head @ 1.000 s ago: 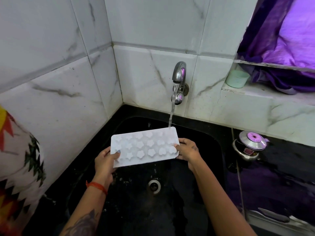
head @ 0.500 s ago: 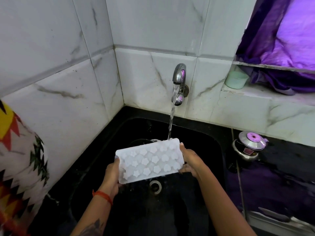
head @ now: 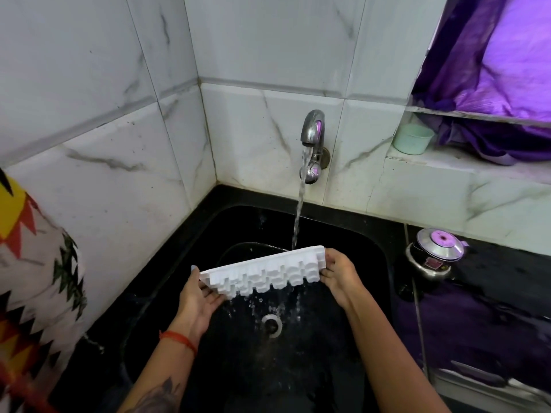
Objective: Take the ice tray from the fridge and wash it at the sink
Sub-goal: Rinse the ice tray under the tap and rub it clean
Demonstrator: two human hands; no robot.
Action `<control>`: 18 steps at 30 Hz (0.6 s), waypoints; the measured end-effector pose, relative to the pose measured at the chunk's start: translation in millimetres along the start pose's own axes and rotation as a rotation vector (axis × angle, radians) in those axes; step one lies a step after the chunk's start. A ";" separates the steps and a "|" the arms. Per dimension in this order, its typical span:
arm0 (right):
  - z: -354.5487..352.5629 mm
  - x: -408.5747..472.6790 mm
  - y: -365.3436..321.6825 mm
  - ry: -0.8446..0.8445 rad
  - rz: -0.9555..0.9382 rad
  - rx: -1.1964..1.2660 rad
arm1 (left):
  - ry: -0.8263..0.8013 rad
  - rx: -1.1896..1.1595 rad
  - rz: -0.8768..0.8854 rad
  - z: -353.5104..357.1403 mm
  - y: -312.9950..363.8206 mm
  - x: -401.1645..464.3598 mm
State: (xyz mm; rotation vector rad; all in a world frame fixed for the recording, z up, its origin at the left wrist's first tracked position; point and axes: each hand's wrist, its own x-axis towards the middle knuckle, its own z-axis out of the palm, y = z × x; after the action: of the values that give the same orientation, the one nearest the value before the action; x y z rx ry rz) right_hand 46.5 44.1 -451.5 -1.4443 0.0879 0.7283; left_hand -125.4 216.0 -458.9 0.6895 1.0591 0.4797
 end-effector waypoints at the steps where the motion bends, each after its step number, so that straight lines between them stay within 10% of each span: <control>1: -0.4 1.9 -1.0 0.004 0.004 0.020 | -0.004 -0.028 0.009 0.2 1.7 0.5; 18: -9.2 0.3 -7.5 0.043 0.039 -0.120 | -0.140 0.048 0.237 7.0 13.6 -5.6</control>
State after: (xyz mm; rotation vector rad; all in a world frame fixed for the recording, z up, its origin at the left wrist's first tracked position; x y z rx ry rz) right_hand 53.8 36.2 -446.7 -1.5772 0.1070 0.7442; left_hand -121.9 219.8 -443.5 0.8840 0.8634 0.6019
